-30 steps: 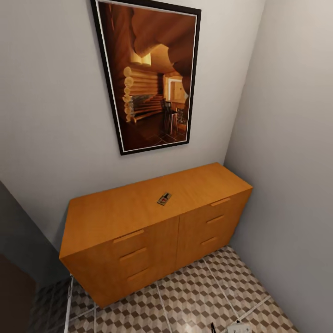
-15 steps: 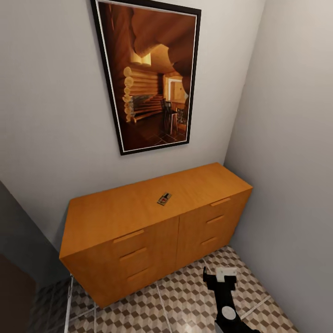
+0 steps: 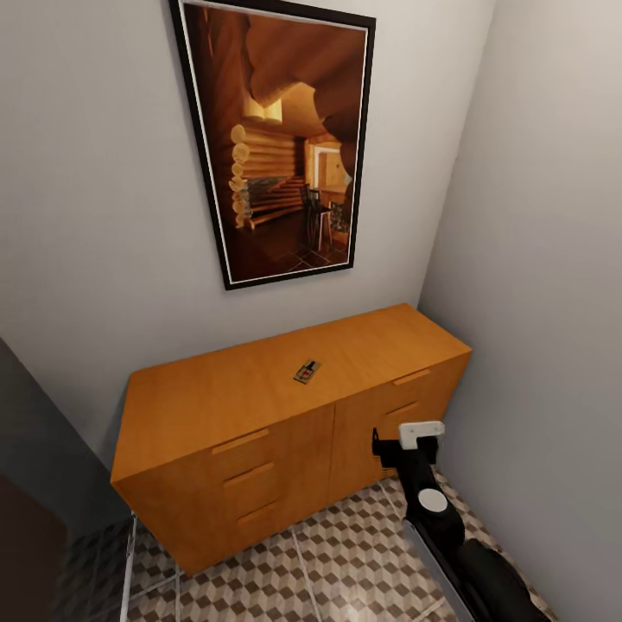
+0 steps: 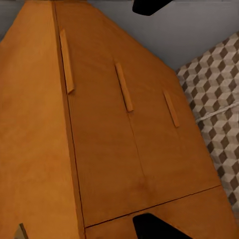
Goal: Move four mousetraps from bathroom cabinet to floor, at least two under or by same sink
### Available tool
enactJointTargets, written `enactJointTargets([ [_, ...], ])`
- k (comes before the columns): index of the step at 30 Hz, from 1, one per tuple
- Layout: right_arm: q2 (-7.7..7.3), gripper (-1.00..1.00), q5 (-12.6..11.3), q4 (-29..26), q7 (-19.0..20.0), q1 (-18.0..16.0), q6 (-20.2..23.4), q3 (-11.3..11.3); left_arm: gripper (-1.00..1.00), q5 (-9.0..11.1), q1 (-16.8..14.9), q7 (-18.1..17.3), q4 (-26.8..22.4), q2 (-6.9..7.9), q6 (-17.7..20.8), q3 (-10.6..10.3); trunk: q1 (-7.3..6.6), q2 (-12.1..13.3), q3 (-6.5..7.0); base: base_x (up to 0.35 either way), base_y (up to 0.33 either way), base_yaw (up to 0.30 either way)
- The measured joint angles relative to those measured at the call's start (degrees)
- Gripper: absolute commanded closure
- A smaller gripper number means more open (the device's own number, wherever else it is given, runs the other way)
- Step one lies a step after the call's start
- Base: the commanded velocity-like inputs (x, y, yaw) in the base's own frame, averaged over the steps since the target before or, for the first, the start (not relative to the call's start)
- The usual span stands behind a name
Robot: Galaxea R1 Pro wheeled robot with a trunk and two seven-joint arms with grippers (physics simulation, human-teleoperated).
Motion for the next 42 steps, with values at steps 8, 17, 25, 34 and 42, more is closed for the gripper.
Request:
enactJointTargets([
  [8,-0.03,-1.00,0.1,-8.2,0.0,-0.2,8.5,-0.7,1.00,0.0,0.0,0.0,0.0,0.00,0.0,0.0,0.00,0.0,0.00,0.000,0.000,0.000],
  [17,2.92,-1.00,1.0,-8.8,0.1,-6.2,16.6,-0.8,1.00,0.0,0.0,0.0,0.0,0.00,0.0,0.0,0.00,0.0,0.00,0.000,0.000,0.000],
  [25,10.46,-1.00,3.2,-8.1,0.2,-16.1,23.9,-0.7,1.00,0.0,0.0,0.0,0.0,0.00,0.0,0.0,0.00,0.0,0.00,0.000,0.000,0.000],
  [34,16.64,-1.00,6.1,0.6,0.4,-25.1,26.8,-0.7,1.00,0.0,0.0,-0.1,0.0,-0.06,0.0,0.0,0.00,0.0,0.00,0.000,0.000,0.000],
  [42,16.64,-1.00,5.7,17.2,0.8,-31.2,21.1,-0.7,1.00,0.0,0.0,-0.1,0.0,-0.06,0.1,-0.1,0.00,0.0,0.00,0.000,0.000,0.000],
])
